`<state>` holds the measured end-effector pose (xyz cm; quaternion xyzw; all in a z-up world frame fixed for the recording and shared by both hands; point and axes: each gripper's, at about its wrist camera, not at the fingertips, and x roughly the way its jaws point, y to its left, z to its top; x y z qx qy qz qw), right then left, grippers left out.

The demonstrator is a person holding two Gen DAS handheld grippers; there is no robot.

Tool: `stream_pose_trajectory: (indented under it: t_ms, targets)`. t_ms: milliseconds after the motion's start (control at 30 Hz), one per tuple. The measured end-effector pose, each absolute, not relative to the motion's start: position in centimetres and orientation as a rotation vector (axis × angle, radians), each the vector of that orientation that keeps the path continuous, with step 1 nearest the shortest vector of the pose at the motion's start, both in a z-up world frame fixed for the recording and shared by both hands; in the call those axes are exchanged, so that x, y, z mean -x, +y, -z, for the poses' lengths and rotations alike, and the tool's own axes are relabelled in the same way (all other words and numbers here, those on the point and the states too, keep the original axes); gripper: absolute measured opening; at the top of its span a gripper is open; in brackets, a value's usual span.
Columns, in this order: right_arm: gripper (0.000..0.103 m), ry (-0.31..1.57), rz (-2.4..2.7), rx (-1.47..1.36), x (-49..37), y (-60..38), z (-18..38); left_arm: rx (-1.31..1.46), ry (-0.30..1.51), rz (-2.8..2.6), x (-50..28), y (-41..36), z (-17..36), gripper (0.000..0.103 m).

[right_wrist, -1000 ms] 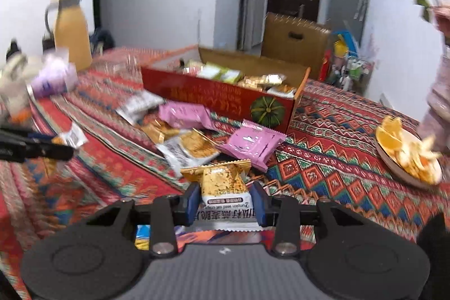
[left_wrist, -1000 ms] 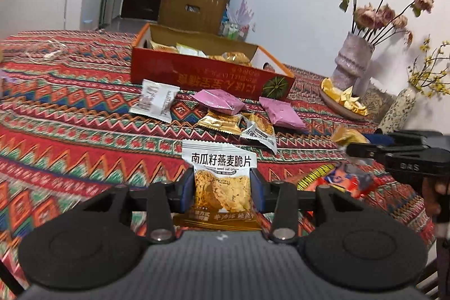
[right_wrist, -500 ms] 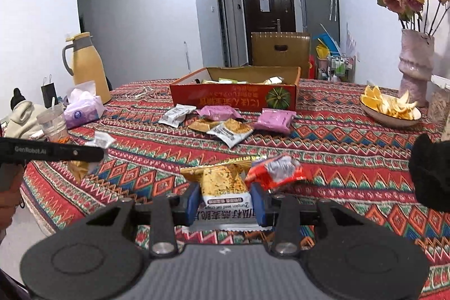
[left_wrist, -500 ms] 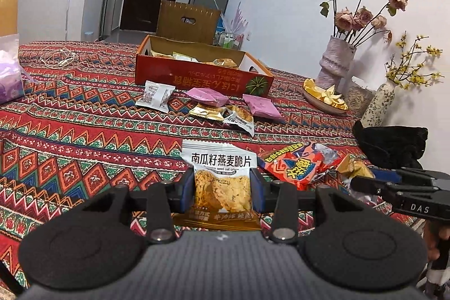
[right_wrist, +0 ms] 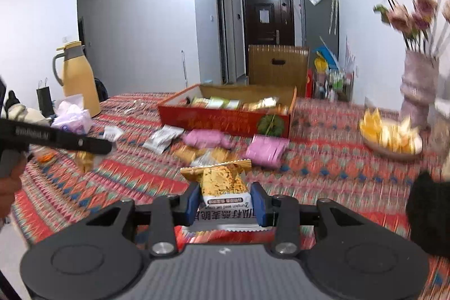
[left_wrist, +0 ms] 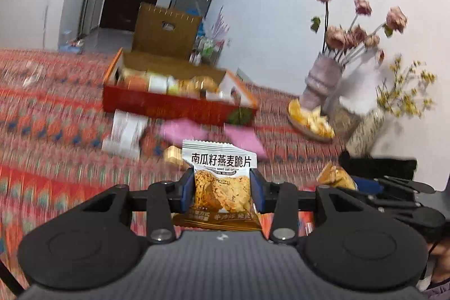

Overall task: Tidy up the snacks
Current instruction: 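Carry both packets into the orange box and open both tools, then withdraw both tools from the box back over the remaining snacks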

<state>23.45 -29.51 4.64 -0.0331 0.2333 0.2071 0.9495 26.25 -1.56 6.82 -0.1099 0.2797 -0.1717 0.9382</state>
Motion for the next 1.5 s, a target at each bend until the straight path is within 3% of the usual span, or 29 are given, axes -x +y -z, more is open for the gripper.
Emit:
stream_pose_trajectory:
  t_ms: [333,633,867,933,1000,1133,1267,1500]
  targets:
    - [0.038,0.405,-0.489,0.187,-40.5,-25.5,-8.2,0.249,0.511,0.286,-43.8,-2.5,-9.1,0.041]
    - [0.038,0.571,-0.468,0.164,-54.5,-20.4,-1.6,0.28,0.616,0.248,-55.8,-4.0,-3.3,0.041]
    - [0.04,0.661,-0.471,0.103,-57.0,-19.7,1.4,0.23,0.699,0.239,-57.2,-4.9,-0.2,0.043]
    - [0.04,0.687,-0.485,0.087,-57.1,-19.9,1.6,0.227,0.695,0.239,-57.1,-4.9,-0.2,0.05]
    - [0.04,0.694,-0.487,0.084,-57.2,-20.1,1.5,0.227,0.678,0.236,-56.8,-4.8,-0.4,0.07]
    - [0.045,0.707,-0.499,0.062,-57.4,-20.8,1.3,0.219,0.655,0.229,-56.6,-4.8,-1.2,0.07]
    - [0.061,0.698,-0.515,0.047,-57.2,-21.3,0.4,0.22,0.635,0.222,-56.1,-4.4,-2.3,0.07]
    - [0.067,0.615,-0.482,0.081,-52.7,-23.5,-3.7,0.149,0.595,0.215,-51.5,-2.5,-5.7,0.077]
